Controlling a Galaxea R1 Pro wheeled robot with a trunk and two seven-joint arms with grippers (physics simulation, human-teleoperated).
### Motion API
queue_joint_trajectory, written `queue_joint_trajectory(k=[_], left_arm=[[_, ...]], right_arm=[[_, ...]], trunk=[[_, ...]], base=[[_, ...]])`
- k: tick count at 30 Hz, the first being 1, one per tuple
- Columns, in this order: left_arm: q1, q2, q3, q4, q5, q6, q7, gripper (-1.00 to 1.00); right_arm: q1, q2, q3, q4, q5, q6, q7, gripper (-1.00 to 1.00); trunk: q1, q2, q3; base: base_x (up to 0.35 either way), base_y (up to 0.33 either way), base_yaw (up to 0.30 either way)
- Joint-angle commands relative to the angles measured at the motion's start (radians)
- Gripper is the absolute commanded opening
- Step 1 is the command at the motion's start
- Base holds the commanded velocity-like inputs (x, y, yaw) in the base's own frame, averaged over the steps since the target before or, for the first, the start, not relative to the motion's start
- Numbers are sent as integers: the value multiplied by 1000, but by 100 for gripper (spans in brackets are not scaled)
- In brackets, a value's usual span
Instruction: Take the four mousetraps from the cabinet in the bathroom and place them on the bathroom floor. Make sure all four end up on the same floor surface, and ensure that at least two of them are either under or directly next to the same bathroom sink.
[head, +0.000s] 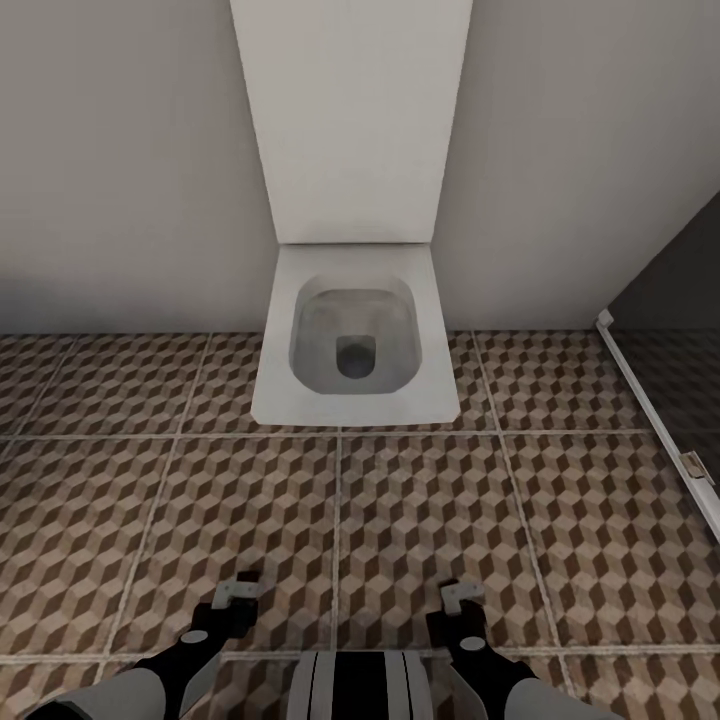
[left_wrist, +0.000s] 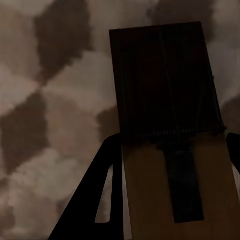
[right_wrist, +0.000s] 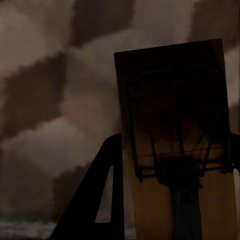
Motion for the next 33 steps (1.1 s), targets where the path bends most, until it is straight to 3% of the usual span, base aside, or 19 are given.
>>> queue_joint_trajectory(k=[1,11,17,24,33], left_arm=[[0,0,-7,1,7,-2,7,-100],[0,-3,-6,1,5,-10,7,-100],[0,-5,-7,4,-2,-77,0,-100],[0,-8,-5,6,-39,-89,5,-100],[0,-8,-4,4,-48,-103,8,-100]], right_arm=[[0,0,1,1,5,-7,-5,-100],[0,-1,-2,1,2,-92,-8,-100],[0,-1,-2,1,3,-98,-9,-100],[0,-1,-2,1,3,-98,-9,-100],[0,-3,-2,1,4,-98,-9,-100]], trunk=[[0,0,-1],[0,0,-1],[0,0,-1],[0,0,-1],[0,0,-1]], base=[[0,0,0],[0,0,0],[0,0,0],[0,0,0],[0,0,0]])
